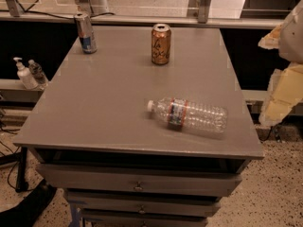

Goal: Pick redbull can

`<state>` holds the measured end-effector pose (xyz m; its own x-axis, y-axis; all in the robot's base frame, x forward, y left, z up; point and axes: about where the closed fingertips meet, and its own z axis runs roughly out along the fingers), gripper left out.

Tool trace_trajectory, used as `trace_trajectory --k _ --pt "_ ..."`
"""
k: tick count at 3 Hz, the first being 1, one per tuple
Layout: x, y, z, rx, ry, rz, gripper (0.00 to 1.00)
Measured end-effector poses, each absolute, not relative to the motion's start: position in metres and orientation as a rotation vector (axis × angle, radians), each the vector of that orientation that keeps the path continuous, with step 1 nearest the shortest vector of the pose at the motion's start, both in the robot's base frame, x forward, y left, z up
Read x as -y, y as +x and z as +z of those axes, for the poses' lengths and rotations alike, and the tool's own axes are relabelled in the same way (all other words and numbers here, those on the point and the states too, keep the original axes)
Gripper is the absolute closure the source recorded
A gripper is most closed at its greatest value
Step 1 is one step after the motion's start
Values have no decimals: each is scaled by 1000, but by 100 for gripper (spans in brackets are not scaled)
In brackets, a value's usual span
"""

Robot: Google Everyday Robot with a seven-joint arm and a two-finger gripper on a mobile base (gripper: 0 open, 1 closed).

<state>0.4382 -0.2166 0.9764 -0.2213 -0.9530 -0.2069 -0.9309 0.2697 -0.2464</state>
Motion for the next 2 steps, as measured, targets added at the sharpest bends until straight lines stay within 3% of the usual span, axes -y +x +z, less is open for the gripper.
trace_trajectory --k 2 --pt "208 446 973 -2215 -1704 -62 0"
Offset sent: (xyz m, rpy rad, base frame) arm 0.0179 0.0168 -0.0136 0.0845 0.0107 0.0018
